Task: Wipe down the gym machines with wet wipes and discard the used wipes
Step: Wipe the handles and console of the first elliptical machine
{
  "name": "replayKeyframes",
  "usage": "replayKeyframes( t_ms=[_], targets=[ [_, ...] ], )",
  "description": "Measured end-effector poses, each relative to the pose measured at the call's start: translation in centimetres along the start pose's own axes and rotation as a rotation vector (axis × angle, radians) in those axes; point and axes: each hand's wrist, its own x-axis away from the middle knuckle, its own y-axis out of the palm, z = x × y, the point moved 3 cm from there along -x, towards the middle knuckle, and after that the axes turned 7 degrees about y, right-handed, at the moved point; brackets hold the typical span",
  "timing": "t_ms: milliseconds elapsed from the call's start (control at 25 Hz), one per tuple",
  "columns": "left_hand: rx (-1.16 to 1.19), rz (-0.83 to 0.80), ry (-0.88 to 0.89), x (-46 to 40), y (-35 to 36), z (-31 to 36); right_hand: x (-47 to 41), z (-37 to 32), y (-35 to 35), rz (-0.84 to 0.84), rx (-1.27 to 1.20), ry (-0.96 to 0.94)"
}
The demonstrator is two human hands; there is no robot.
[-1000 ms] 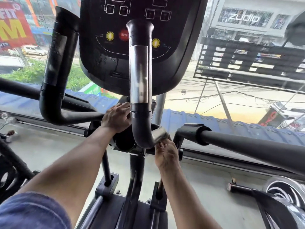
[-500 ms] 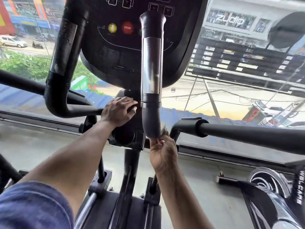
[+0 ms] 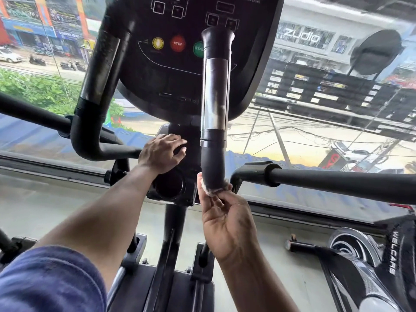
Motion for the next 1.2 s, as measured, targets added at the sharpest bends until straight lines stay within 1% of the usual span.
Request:
replayKeyframes(
  t_ms=[200,360,440,520,560,600,640,680,720,760,840,920,960,1040,1120,1200],
  targets=[
    [0.010,-0.031,-0.026,-0.1,0.1,-0.1,2.9,0.2,2.0,0.010,0.048,0.046],
    [0.022,-0.035,-0.039,-0.1,0.1,0.0,5.2,0.4,3.4,-0.070,0.093,0.048],
    [0.022,-0.028,-0.038,-0.1,0.1,0.0,6.2,-0.2,3.9,-0.132,0.156,-0.005],
    [0.021,-0.033,-0.038,-0.1,0.2,-0.1,6.9,-1.5,4.4,-0.204,0.260,-0.155],
    [0.019,-0.037,-0.038,-0.1,0.2,-0.1,7.1,-2.5,4.6,-0.226,0.394,-0.307],
    [0.020,-0.040,-0.041,-0.1,0.2,-0.2,7.3,-3.7,5.0,-0.224,0.649,-0.556],
    [0.025,-0.038,-0.044,-0.1,0.2,-0.3,7.6,-4.9,5.6,-0.223,1.004,-0.885],
    [0.031,-0.037,-0.047,-0.1,0.3,-0.4,7.9,-5.5,6.3,-0.274,1.383,-1.240],
    [0.032,-0.038,-0.047,0.0,0.3,-0.4,8.0,-5.4,6.9,-0.399,1.711,-1.519],
    [0.029,-0.040,-0.045,0.0,0.4,-0.4,7.6,-5.2,7.6,-0.519,1.974,-1.659],
    [0.029,-0.040,-0.041,0.0,0.4,-0.5,6.6,-4.9,9.5,-0.698,2.343,-1.757],
    [0.034,-0.038,-0.033,0.0,0.5,-0.6,5.7,-4.1,10.7,-0.794,2.629,-1.820],
    [0.039,-0.035,-0.030,0.0,0.5,-0.7,5.2,-4.0,10.8,-0.831,2.734,-1.830],
    [0.055,-0.027,-0.026,0.0,0.5,-0.8,4.8,-3.8,9.5,-0.900,2.838,-1.849],
    [0.063,-0.019,-0.024,0.0,0.6,-0.7,4.8,-3.6,7.6,-1.016,2.882,-1.847],
    [0.067,-0.016,-0.026,-0.1,0.6,-0.8,4.1,-3.0,5.6,-1.114,2.961,-1.760]
  ],
)
